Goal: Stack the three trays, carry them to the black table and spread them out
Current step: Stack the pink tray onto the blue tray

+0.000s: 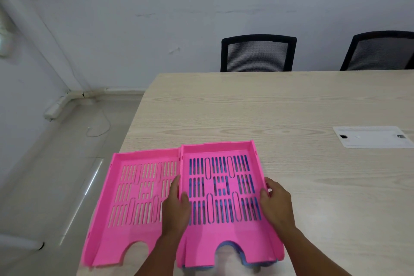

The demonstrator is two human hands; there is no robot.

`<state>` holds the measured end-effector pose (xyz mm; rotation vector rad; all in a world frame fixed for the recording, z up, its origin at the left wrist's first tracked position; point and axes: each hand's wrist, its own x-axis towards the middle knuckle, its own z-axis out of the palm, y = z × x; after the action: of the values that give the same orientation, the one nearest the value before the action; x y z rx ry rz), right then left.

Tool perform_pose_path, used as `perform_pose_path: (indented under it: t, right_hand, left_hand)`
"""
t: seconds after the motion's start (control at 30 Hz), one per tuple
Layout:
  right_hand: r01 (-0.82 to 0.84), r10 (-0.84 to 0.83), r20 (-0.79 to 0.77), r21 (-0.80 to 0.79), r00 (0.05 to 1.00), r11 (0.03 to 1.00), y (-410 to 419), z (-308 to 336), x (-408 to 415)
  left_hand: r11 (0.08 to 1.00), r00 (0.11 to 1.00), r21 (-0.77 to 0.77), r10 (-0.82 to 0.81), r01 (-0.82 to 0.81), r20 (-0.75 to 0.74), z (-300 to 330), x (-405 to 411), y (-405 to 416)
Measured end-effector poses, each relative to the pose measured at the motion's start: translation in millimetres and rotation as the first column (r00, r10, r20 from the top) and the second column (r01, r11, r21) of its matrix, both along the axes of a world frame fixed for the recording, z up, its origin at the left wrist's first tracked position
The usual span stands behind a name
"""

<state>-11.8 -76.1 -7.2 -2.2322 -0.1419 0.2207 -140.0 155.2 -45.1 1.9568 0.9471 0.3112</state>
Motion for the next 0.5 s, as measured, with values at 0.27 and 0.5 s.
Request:
perform_pose_path:
  t: [0.27, 0.5]
  right_hand:
    - [0.009, -0.007, -0.070, 0.028, 0.998, 1.000, -9.8, -16.2, 0.9]
    - [0.047, -0.041, -0.126, 0.042, 0.991, 0.998, -28.9, -16.9, 7.3]
  left_hand:
    - [0.999, 0.999, 0.031, -0.032, 0.032, 0.003, 3.5, 7.5, -0.7]
    - [0.986, 0.986, -0.029, -0.164, 0.164, 0.016, 6.7, 23.1, -12.4]
